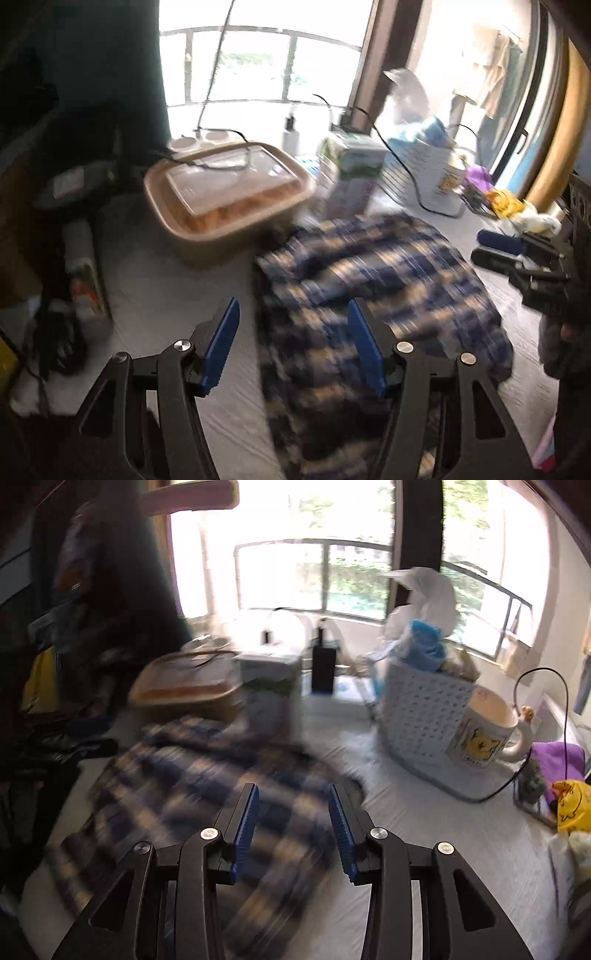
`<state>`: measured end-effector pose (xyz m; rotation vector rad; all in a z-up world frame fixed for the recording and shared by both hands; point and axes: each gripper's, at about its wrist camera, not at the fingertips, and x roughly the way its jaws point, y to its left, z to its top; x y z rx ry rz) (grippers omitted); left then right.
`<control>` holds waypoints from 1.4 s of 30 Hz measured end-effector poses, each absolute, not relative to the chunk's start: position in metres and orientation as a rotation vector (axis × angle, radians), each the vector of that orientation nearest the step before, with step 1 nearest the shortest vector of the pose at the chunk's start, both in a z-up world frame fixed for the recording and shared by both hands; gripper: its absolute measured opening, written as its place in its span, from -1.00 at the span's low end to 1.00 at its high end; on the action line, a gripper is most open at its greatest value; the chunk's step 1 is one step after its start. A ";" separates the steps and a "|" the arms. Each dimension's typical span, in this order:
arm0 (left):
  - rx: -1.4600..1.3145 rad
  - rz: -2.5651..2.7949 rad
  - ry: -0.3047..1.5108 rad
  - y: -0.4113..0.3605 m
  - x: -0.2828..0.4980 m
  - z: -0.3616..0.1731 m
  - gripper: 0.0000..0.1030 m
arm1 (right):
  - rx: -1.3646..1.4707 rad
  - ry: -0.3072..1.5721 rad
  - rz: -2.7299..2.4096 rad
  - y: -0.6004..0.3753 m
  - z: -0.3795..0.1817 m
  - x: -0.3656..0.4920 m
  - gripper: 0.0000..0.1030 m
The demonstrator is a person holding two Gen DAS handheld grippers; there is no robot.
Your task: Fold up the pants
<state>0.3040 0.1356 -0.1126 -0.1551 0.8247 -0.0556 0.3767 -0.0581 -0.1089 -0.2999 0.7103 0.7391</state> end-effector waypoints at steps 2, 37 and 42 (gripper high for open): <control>-0.149 -0.084 0.849 0.124 0.303 -0.123 0.19 | -0.304 0.739 0.760 -0.062 -0.115 0.360 -0.20; -0.106 -0.124 0.991 0.060 0.222 -0.161 0.35 | -0.282 0.864 0.714 -0.103 -0.182 0.280 -0.41; -0.051 -0.109 0.986 0.051 0.211 -0.162 0.38 | -0.471 0.822 0.706 -0.096 -0.179 0.259 -0.72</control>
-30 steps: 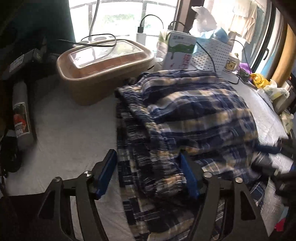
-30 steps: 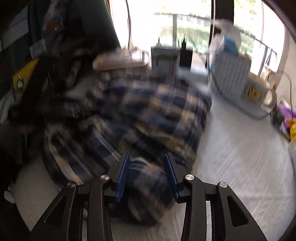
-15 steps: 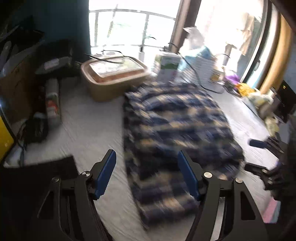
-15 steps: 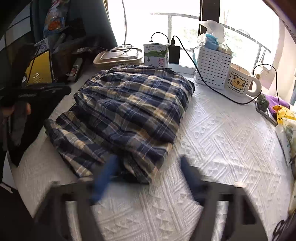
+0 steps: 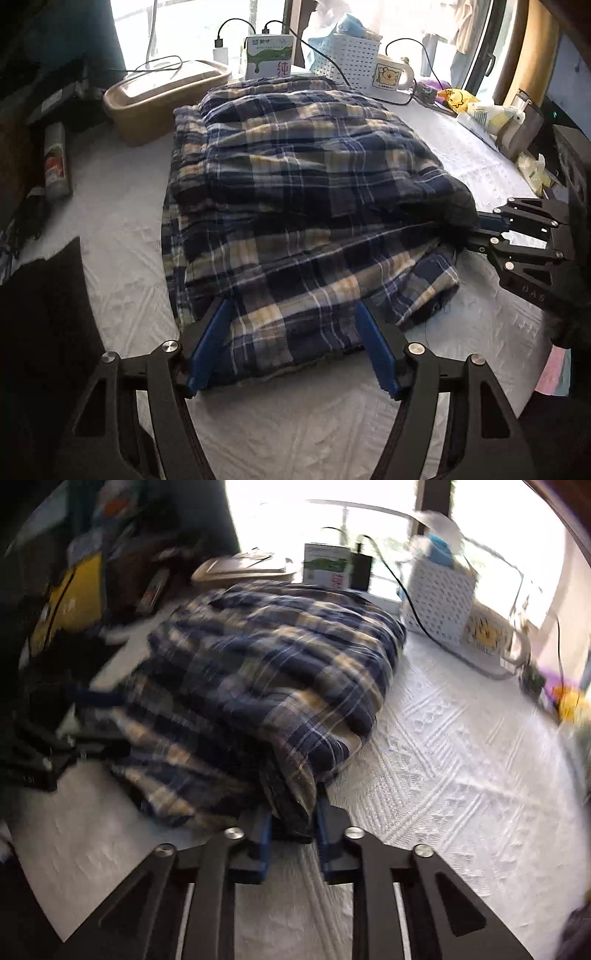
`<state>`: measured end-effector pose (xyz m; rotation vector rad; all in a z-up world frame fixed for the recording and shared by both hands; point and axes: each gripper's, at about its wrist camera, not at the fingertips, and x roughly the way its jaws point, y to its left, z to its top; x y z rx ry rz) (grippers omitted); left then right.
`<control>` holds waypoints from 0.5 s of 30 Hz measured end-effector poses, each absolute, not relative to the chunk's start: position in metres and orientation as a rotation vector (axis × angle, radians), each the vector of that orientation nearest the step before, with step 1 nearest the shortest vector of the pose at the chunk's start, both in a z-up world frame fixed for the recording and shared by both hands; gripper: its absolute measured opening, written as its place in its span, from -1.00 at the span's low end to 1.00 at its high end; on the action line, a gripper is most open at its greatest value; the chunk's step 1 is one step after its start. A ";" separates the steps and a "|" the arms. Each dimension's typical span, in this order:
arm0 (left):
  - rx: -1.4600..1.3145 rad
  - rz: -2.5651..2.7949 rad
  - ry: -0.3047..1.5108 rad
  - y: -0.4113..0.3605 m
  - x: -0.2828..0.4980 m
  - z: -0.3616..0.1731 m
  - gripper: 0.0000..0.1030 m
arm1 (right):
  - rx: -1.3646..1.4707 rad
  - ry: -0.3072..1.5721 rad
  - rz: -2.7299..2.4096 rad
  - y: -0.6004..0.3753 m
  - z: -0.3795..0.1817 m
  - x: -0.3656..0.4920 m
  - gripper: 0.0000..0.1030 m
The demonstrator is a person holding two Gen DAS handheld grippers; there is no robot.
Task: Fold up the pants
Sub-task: 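Press the folded pants flat with the right gripper while the left gripper opens and withdraws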
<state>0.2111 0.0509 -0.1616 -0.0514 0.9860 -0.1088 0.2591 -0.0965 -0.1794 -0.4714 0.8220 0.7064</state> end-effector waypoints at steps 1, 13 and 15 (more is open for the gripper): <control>-0.057 -0.107 0.987 0.051 0.208 -0.161 0.38 | -0.491 0.823 0.702 -0.097 -0.179 0.257 -0.73; -0.117 -0.095 0.985 0.069 0.174 -0.150 0.39 | -0.440 0.895 0.670 -0.140 -0.170 0.238 -0.79; -0.146 -0.075 0.966 0.079 0.170 -0.145 0.39 | -0.405 0.882 0.679 -0.142 -0.162 0.235 -0.77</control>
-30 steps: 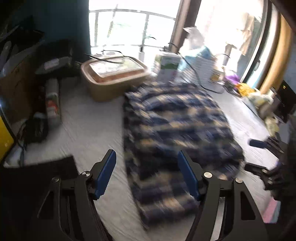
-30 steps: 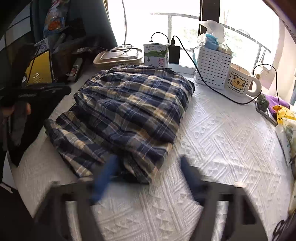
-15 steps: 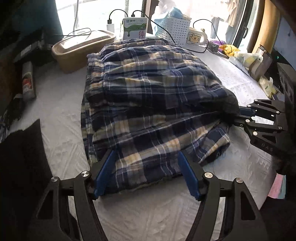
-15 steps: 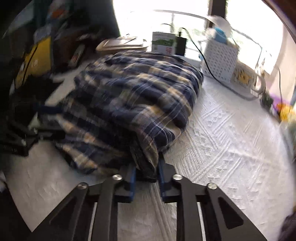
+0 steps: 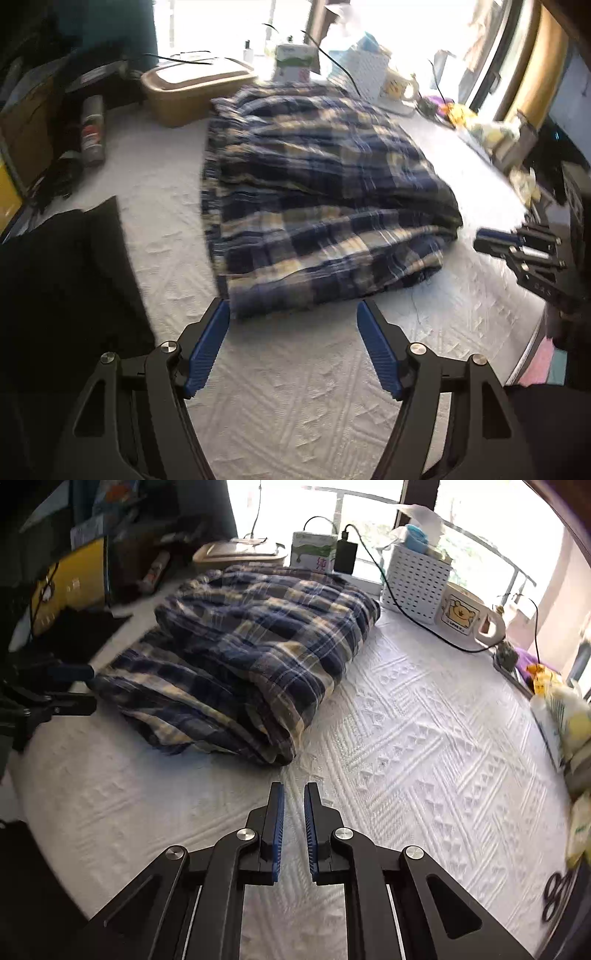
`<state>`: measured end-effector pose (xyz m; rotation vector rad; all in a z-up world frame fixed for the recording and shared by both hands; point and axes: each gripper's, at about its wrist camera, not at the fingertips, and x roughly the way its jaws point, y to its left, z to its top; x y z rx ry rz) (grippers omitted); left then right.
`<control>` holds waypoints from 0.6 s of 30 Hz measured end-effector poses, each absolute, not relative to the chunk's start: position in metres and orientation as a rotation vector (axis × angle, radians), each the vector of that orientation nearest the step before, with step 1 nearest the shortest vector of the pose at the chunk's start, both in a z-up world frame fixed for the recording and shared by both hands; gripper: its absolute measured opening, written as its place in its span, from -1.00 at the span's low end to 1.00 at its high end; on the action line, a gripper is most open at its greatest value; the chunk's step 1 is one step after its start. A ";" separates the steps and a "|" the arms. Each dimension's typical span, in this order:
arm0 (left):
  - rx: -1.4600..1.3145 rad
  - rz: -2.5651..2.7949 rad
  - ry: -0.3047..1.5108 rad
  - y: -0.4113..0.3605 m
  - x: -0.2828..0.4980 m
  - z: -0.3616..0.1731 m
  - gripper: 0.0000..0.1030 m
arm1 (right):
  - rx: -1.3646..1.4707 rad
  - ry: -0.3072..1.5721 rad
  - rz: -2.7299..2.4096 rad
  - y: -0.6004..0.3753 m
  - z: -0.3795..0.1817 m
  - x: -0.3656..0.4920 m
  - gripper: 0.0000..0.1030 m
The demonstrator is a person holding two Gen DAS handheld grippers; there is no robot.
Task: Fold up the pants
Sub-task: 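Press the folded pants flat with the right gripper while the left gripper opens and withdraws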
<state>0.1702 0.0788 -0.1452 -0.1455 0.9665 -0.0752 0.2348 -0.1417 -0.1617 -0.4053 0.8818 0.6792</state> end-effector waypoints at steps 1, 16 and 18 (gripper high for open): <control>-0.154 -0.063 0.956 0.083 0.169 -0.144 0.39 | -0.388 0.878 0.689 -0.139 -0.158 0.233 -0.77; -0.231 0.001 0.884 0.114 0.156 -0.130 0.39 | -0.446 0.826 0.785 -0.061 -0.177 0.210 -0.42; -0.236 0.006 0.884 0.115 0.154 -0.131 0.39 | -0.460 0.818 0.795 -0.061 -0.179 0.206 -0.76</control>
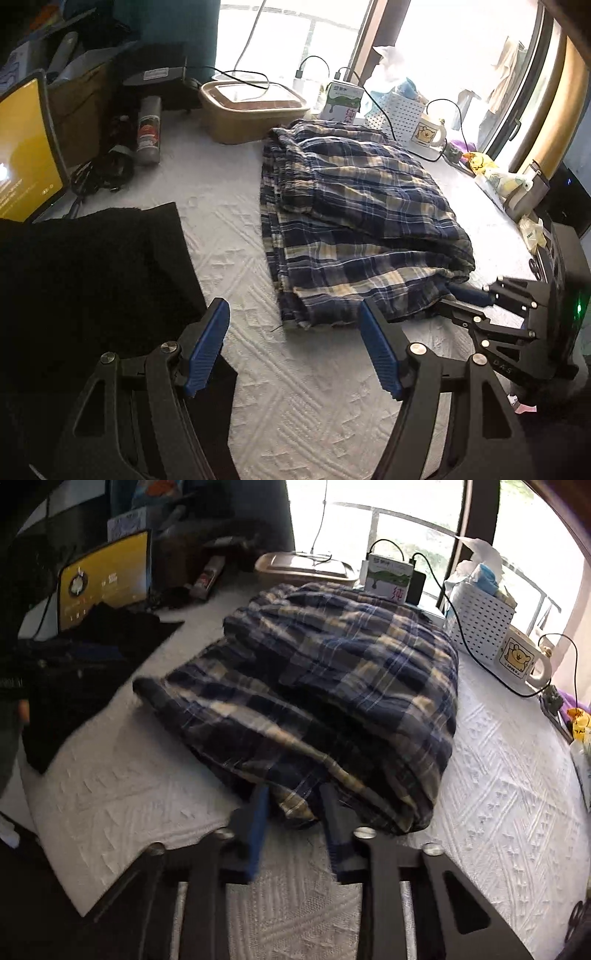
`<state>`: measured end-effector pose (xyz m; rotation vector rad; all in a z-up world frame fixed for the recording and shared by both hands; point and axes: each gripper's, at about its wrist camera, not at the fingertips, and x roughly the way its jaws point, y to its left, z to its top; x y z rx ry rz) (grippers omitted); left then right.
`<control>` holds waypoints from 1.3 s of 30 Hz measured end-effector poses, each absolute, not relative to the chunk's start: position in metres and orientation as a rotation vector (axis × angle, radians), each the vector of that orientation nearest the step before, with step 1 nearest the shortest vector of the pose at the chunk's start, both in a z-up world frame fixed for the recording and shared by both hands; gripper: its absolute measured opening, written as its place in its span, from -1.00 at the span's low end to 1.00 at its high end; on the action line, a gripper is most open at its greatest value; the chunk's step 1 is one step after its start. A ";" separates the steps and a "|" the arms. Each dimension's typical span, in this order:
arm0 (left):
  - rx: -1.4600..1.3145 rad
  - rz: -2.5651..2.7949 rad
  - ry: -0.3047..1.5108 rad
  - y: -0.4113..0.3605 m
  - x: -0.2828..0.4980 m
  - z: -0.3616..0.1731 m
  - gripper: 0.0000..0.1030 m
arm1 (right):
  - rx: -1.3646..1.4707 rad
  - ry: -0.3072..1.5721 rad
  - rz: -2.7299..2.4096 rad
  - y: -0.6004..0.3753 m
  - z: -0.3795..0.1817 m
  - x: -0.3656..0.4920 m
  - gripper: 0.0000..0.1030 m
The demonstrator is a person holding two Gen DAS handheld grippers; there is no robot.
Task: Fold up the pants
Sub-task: 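Press the folded pants flat with the right gripper while the left gripper opens and withdraws, then grasp the folded plaid pants bundle with both grippers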
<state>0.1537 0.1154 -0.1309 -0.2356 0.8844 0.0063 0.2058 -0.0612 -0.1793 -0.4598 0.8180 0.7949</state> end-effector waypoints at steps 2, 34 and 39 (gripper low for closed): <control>-0.234 0.006 0.887 0.115 0.153 -0.132 0.39 | -0.478 0.811 0.803 -0.065 -0.181 0.199 -0.92; -0.140 -0.083 0.846 0.138 0.290 -0.117 0.39 | -0.242 0.771 0.722 -0.127 -0.134 0.316 0.88; -0.139 -0.104 0.867 0.148 0.336 -0.131 0.39 | -0.239 0.776 0.716 -0.112 -0.138 0.354 0.86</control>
